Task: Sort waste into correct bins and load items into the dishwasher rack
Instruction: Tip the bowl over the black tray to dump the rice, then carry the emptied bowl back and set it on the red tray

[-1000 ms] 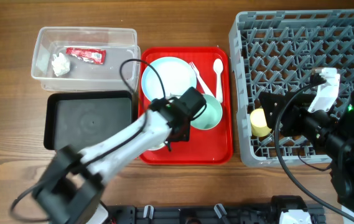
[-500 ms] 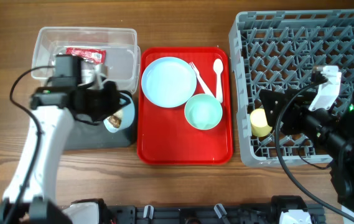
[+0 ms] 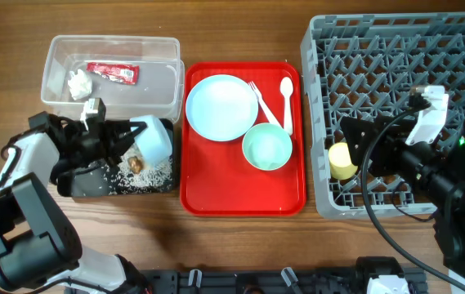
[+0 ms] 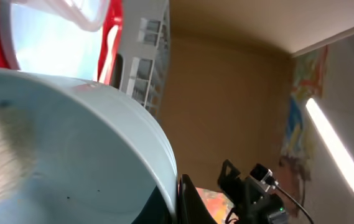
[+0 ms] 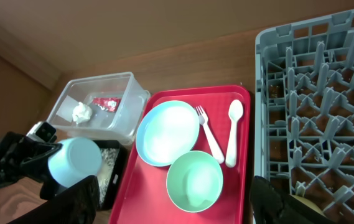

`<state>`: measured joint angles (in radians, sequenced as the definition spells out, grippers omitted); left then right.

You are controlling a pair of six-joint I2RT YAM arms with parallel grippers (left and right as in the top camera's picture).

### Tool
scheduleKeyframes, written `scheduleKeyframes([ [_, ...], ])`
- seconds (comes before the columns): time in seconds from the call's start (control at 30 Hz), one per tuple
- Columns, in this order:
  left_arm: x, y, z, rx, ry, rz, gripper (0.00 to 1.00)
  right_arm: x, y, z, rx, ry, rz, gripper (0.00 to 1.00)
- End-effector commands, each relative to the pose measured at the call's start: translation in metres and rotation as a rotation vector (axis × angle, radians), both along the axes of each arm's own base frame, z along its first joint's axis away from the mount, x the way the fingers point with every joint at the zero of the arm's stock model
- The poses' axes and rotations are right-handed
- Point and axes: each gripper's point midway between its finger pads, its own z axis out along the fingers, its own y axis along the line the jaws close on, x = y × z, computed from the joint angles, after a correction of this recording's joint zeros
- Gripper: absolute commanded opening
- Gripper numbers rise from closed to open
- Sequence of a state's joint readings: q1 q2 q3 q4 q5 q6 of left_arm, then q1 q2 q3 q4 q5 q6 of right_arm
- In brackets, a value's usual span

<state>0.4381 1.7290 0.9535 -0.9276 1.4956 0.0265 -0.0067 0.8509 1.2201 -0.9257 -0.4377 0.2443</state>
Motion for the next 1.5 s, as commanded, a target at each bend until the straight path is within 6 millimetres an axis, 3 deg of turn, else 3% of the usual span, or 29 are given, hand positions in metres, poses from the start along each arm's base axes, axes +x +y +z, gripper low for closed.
scheduleKeyframes([
  [0.0, 0.000, 0.006, 0.005, -0.017, -0.041, 0.024, 0.04, 0.000, 0.002, 0.006, 0.004, -0.020, 0.014, 0.79],
  [0.1, -0.001, 0.008, -0.010, 0.068, -0.032, 0.010, 0.04, 0.000, 0.002, 0.006, 0.004, -0.019, 0.014, 0.79],
  [0.17, -0.003, 0.005, 0.011, -0.041, -0.072, 0.029, 0.04, 0.000, 0.002, 0.006, 0.004, -0.020, 0.013, 0.79],
  [0.23, 0.000, 0.007, 0.006, 0.012, -0.133, 0.025, 0.04, 0.000, 0.002, 0.006, 0.004, -0.021, 0.014, 0.79],
  [0.27, 0.000, 0.009, 0.004, 0.002, -0.084, 0.029, 0.04, 0.000, 0.002, 0.006, 0.004, -0.021, 0.013, 0.79],
  [0.37, -0.005, 0.002, 0.017, -0.042, -0.098, 0.026, 0.04, 0.000, 0.002, 0.005, 0.004, -0.016, 0.013, 0.79],
  [0.4, -0.007, 0.001, 0.010, 0.039, -0.152, 0.005, 0.04, 0.000, 0.002, 0.005, 0.004, -0.015, 0.013, 0.79],
  [0.43, -0.006, 0.003, -0.007, 0.113, -0.100, -0.011, 0.04, 0.000, 0.002, 0.006, 0.004, -0.017, 0.013, 0.79],
  [0.47, -0.008, 0.003, -0.010, 0.093, -0.018, -0.006, 0.04, 0.000, 0.002, 0.006, 0.004, -0.019, 0.013, 0.79],
  [0.57, -0.021, -0.015, 0.018, 0.040, -0.082, -0.039, 0.04, 0.000, 0.002, 0.006, 0.004, -0.017, 0.014, 0.80],
  [0.77, -0.043, -0.053, 0.053, 0.227, -0.214, -0.182, 0.04, 0.001, 0.002, 0.008, 0.022, -0.021, 0.003, 0.80],
  [0.83, -0.043, -0.048, 0.052, 0.356, -0.235, -0.173, 0.04, 0.001, 0.004, 0.009, 0.033, -0.019, 0.009, 0.80],
  [0.93, -0.028, -0.006, 0.024, 0.615, -0.050, -0.012, 0.04, 0.000, 0.005, 0.009, 0.039, -0.019, 0.018, 0.80],
  [1.0, -0.020, -0.008, 0.041, 0.562, -0.115, 0.018, 0.04, 0.001, 0.005, 0.010, 0.039, -0.024, 0.019, 0.80],
  [1.03, -0.013, 0.007, 0.024, 0.659, -0.009, 0.084, 0.04, 0.001, 0.005, 0.011, 0.039, -0.028, 0.018, 0.80],
  [1.07, -0.015, 0.007, 0.020, 0.674, 0.020, 0.086, 0.04, 0.001, 0.005, 0.012, 0.038, -0.030, 0.019, 0.80],
  [1.17, -0.020, -0.013, 0.019, 0.675, 0.011, 0.019, 0.04, 0.001, 0.005, 0.011, 0.038, -0.027, 0.019, 0.80],
  [1.23, -0.027, -0.037, 0.006, 0.770, 0.021, -0.064, 0.04, 0.001, 0.005, 0.011, 0.038, -0.028, 0.019, 0.80],
  [1.33, -0.039, -0.062, -0.024, 1.097, 0.027, -0.150, 0.04, 0.002, 0.005, 0.012, 0.038, -0.034, 0.018, 0.80],
  [1.47, -0.046, -0.100, -0.039, 1.380, -0.094, -0.197, 0.04, 0.002, 0.005, 0.012, 0.037, -0.034, 0.019, 0.80],
])
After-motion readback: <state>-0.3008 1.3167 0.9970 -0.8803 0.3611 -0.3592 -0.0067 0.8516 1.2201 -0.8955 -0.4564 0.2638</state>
